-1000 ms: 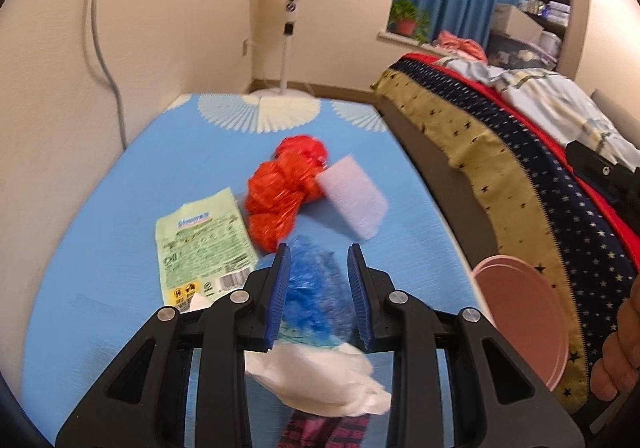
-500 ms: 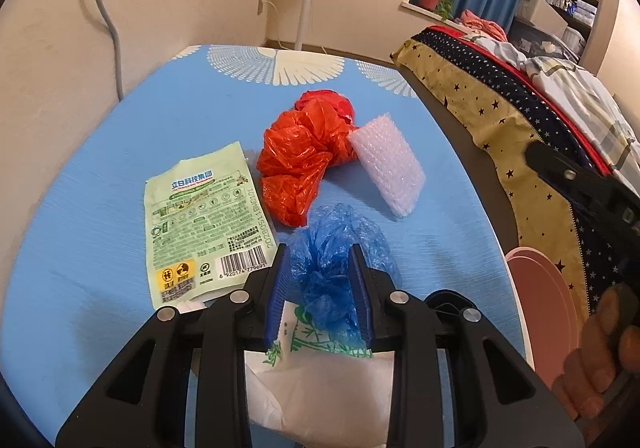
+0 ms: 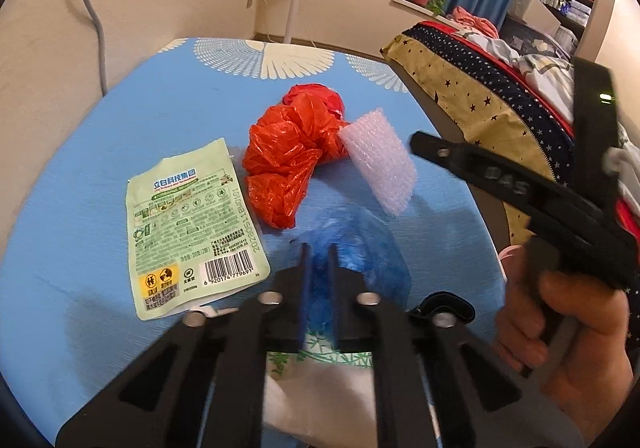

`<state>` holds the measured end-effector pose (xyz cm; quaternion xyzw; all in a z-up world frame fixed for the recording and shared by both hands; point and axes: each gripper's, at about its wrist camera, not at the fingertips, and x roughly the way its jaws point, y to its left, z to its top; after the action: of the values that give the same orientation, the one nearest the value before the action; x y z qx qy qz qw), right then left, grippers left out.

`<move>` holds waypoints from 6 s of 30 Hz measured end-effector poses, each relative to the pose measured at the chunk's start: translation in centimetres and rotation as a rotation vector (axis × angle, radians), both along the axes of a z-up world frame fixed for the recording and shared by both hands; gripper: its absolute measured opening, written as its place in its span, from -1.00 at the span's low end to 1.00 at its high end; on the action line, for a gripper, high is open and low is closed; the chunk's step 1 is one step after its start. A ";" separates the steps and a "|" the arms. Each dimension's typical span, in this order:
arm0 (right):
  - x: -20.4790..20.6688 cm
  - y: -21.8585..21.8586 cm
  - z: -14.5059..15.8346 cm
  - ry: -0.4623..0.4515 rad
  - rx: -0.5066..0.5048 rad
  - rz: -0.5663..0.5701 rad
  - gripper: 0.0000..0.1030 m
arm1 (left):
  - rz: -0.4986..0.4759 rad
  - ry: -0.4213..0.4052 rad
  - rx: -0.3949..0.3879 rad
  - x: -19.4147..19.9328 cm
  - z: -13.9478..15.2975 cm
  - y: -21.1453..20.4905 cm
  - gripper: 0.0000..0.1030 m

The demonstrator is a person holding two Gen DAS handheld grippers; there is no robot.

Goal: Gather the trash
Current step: 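Close left tool on the blue plastic bag while right tool grasps the pink bubble wrap, then carry the blue bag in left tool while right tool carries the bubble wrap to the bin, then open left tool over the pink bin while right tool releases the bubble wrap into it, then move left tool to the red plastic bag while right tool approaches the black elastic band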

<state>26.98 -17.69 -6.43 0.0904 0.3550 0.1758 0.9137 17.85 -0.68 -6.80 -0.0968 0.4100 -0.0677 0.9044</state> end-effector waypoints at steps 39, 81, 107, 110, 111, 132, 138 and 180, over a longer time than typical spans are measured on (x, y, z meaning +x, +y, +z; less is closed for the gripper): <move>-12.0 -3.9 10.4 -0.111 -0.083 -0.042 -0.76 | 0.110 -0.044 -0.074 -1.8 1.5 4.0 -0.40; -23.4 -11.3 11.5 -0.232 -0.139 -0.305 -0.76 | 0.014 -0.264 0.030 -7.0 7.8 0.0 -0.95; -22.7 -16.8 10.4 -0.167 -0.150 -0.527 -0.75 | -0.215 -0.301 -0.046 -6.7 8.0 -9.6 -0.95; -22.7 -17.2 10.4 -0.166 -0.157 -0.542 -0.75 | -0.270 -0.303 -0.046 -6.6 7.6 -11.7 -0.95; -22.7 -17.2 10.4 -0.166 -0.159 -0.547 -0.75 | -0.282 -0.302 -0.045 -6.6 7.5 -12.1 -0.95; -21.7 -19.0 9.3 -0.113 -0.172 -0.610 -0.74 | -0.447 -0.193 -0.055 -5.3 3.4 -19.3 -0.94; -21.4 -19.3 9.1 -0.106 -0.167 -0.615 -0.74 | -0.457 -0.181 -0.061 -5.1 3.1 -19.9 -0.94; -20.9 -14.1 9.5 -0.189 -0.092 -0.442 -0.23 | -0.258 -0.256 -0.037 -6.2 6.1 -9.0 -0.43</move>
<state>6.03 -31.82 3.03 0.1072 0.2471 -0.0372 0.9623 11.64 -9.63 -0.70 -0.0506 0.2994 -0.2025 0.9310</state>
